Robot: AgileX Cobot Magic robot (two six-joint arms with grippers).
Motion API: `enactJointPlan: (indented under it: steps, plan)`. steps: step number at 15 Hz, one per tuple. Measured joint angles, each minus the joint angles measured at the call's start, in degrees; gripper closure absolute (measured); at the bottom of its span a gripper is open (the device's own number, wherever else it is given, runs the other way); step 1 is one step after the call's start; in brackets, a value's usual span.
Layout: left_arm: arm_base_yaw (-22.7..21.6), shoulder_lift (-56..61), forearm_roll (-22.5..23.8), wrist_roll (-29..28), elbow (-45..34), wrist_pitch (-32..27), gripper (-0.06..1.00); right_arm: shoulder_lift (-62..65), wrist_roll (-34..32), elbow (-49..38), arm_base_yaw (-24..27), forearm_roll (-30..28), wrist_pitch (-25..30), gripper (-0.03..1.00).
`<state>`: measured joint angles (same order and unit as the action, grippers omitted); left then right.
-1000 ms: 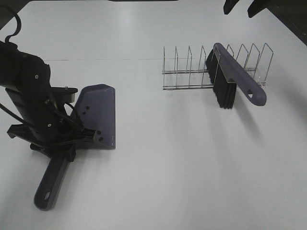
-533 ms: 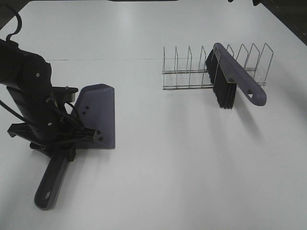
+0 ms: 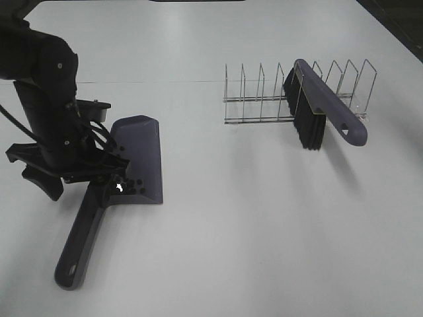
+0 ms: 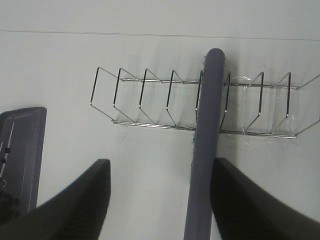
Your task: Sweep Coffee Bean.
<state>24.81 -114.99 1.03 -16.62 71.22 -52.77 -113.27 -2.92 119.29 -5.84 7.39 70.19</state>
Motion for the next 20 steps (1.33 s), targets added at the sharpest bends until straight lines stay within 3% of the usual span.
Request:
enactJointPlan:
  steps: [3,4,8,9,10,11,13,20]
  plan:
    - [-0.5,2.3,-0.1,2.1,3.4,-0.3,0.28,2.3,-0.1,-3.2,0.0,0.3,-0.1,0.43]
    - [-1.6,3.6,-0.2,2.6,4.5,-0.3,0.28,5.0,-0.1,-8.9,0.0,0.3,-0.1,0.43]
    - [-11.5,7.6,-0.3,7.4,7.2,-1.8,0.28,14.5,0.6,-26.3,0.0,0.2,-0.2,0.43]
    - [-17.1,11.6,-0.6,9.1,7.2,-2.2,0.31,21.4,1.5,-35.6,0.0,0.2,-0.2,0.43]
    - [-17.1,11.6,-0.6,9.1,7.2,-2.2,0.31,21.4,1.5,-35.6,0.0,0.2,-0.2,0.43]
    - [-21.4,16.6,-0.6,10.6,7.2,-4.1,0.33,27.7,1.7,-42.8,0.0,-0.1,-0.2,0.43]
    - [-23.9,23.0,-0.6,12.7,7.2,-8.3,0.33,35.1,1.7,-48.6,0.0,-0.3,-0.2,0.43]
    - [-24.1,51.1,-1.5,16.6,-12.5,-10.4,0.33,56.2,1.7,-57.0,0.0,-3.3,0.0,0.43]
